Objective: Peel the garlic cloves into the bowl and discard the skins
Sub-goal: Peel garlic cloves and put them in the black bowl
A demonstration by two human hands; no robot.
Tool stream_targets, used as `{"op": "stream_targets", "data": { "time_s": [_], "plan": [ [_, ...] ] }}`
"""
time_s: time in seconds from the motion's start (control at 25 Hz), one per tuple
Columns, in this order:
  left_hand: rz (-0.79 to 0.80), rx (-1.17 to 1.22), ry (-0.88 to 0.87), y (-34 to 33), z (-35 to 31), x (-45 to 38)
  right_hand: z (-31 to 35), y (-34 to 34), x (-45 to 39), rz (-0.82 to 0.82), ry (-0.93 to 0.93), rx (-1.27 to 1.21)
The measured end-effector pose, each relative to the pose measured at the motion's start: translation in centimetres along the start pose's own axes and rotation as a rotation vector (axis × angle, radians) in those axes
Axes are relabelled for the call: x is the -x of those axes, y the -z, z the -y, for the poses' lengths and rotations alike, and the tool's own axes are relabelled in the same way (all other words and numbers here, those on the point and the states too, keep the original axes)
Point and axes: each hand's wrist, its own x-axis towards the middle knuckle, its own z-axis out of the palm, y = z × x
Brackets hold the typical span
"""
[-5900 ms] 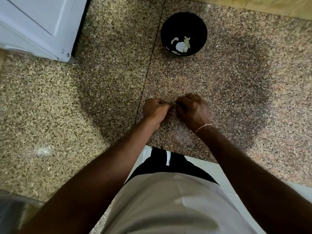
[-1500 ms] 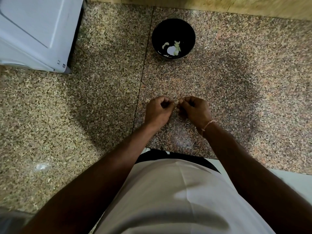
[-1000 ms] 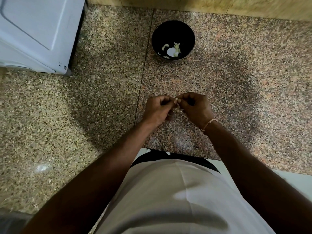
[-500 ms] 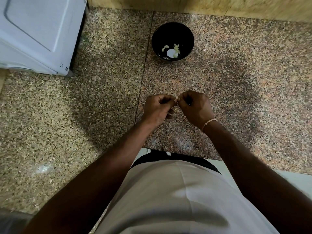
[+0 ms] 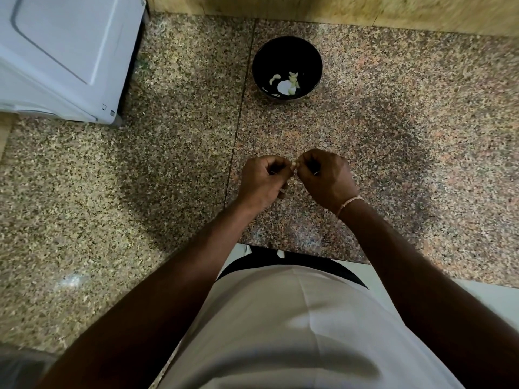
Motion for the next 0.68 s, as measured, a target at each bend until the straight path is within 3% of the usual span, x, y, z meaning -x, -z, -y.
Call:
{"op": "stream_targets", "data": {
  "time_s": [0.32,0.68],
  "plan": [
    [0.045,-0.554,-0.289,1.1,-1.0,-0.2,0.1,0.6,0.4,-0.012,0.092,0.045],
    [0.048,-0.557,-0.301,1.0,-1.2,-0.1,0.2,0.5,0.4,-0.034,0.141,0.101]
  ]
}}
